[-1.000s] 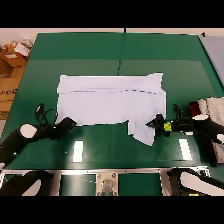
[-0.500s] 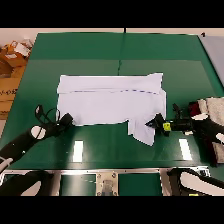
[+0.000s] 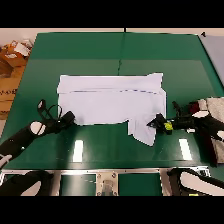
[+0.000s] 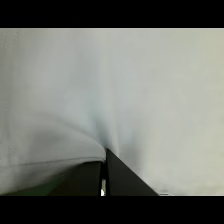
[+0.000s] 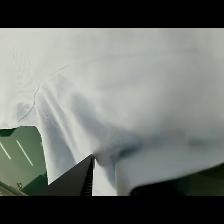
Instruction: Fold the shirts.
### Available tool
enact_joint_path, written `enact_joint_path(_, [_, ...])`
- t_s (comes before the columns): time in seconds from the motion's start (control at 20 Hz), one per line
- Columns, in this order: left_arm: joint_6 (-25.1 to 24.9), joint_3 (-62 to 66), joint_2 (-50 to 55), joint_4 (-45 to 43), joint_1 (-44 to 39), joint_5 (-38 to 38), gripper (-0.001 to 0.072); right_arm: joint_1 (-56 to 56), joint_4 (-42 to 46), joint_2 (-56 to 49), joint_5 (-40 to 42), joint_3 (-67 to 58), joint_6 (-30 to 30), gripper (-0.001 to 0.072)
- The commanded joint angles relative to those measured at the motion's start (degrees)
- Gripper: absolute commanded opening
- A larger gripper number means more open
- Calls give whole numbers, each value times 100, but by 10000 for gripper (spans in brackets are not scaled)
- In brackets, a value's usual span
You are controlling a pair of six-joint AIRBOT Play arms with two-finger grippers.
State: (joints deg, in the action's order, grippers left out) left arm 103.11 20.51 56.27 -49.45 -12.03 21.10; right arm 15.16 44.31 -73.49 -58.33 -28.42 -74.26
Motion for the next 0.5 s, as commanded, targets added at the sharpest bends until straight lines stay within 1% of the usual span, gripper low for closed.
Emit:
enact_joint_path(0.0, [-31,31,4,-68,-4,142,24,28,415,4,111,-76,-9,291])
enact_joint_path(0.1, [-31,31,4,-70,-4,153,24,28,321,4,146,-74,-11,289])
enact_joint_path(0.15, [-28,31,2,-70,-4,166,25,28,299,4,118,-74,-11,267])
enact_joint_path(0.2, [-22,31,4,-70,-4,190,25,31,330,4,109,-72,-9,89])
enact_joint_path(0.25, [-15,33,2,-70,-4,214,25,61,350,4,114,-76,-11,19])
enact_joint_path(0.3, [-15,33,2,-70,-4,254,24,138,350,4,109,-90,-11,24])
enact_joint_path(0.4, [-17,33,-11,-122,-4,339,25,315,345,4,72,-120,-26,94])
enact_joint_path(0.45, [-17,33,-20,-157,-4,380,24,407,350,4,13,-120,-24,88])
